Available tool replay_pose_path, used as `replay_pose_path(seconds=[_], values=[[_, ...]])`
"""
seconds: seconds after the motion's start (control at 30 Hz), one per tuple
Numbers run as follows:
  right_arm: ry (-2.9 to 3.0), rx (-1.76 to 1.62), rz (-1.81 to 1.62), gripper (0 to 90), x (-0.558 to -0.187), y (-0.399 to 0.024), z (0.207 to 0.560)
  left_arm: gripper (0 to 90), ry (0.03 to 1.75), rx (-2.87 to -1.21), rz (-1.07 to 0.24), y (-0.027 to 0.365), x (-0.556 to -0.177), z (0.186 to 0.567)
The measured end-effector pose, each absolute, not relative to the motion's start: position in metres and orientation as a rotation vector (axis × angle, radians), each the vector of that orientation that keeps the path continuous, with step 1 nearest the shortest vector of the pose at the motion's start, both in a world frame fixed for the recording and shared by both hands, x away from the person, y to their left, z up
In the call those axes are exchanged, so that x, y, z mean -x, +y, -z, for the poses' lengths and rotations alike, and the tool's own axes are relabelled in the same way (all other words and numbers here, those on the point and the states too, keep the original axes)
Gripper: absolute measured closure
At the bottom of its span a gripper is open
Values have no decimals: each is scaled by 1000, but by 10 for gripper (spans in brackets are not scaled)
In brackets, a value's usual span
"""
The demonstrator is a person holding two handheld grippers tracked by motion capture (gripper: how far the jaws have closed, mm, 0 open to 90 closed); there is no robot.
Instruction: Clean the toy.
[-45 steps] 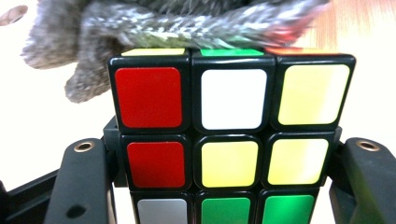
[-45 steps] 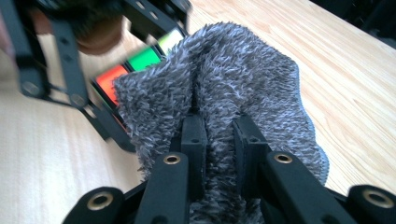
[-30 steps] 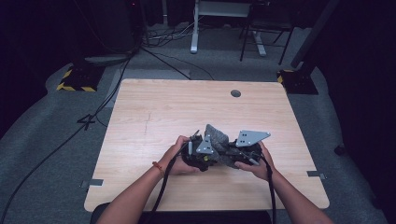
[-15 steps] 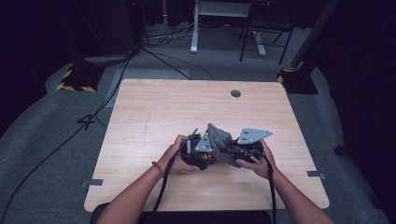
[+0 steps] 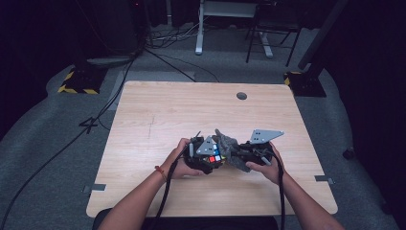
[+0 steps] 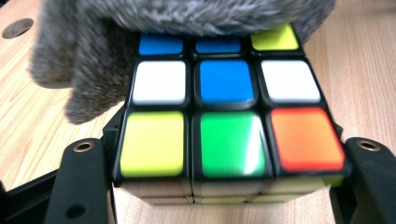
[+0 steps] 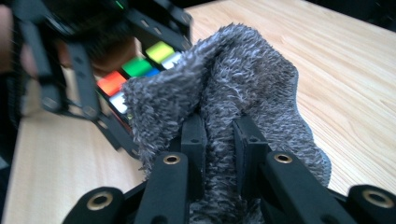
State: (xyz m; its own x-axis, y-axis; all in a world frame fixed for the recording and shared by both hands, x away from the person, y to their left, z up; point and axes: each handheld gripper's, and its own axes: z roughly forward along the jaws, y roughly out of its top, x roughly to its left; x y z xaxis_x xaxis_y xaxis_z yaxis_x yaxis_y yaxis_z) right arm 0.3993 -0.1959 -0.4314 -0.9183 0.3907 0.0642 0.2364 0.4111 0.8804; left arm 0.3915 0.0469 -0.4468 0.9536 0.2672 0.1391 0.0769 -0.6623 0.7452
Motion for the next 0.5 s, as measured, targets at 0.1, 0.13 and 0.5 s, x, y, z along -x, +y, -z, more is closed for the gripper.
replay_pose_path(seconds=[0.1,0.13,0.5], values=[[2501,-554,-1542,774,-395,-192,427,331,229,-2300,-293,45,-391,448],[2501,-546,-1553,773,-393,-191,426,331,227,-2304,-292,45,-391,448],[2493,-492,-1466,773,-389,-186,425,335,237,-2292,-314,47,-391,446]])
